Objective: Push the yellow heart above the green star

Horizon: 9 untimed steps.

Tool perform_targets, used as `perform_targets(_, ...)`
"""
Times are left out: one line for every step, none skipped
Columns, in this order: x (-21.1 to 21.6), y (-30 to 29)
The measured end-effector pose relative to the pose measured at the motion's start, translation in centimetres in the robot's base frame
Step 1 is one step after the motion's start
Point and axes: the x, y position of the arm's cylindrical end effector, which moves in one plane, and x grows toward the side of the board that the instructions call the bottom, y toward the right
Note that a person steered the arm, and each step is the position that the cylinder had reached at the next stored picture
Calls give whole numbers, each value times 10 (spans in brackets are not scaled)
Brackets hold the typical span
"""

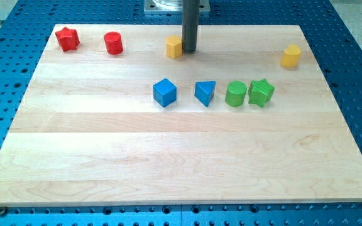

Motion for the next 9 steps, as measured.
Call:
perform_targets(11,-8)
perform_targets(11,-31)
perform_targets(10,-10)
perform_targets(-3,90)
perform_targets(-27,185)
perform_targets(-12,278)
perform_targets(-4,328)
perform_targets(12,301)
perform_targets(26,262)
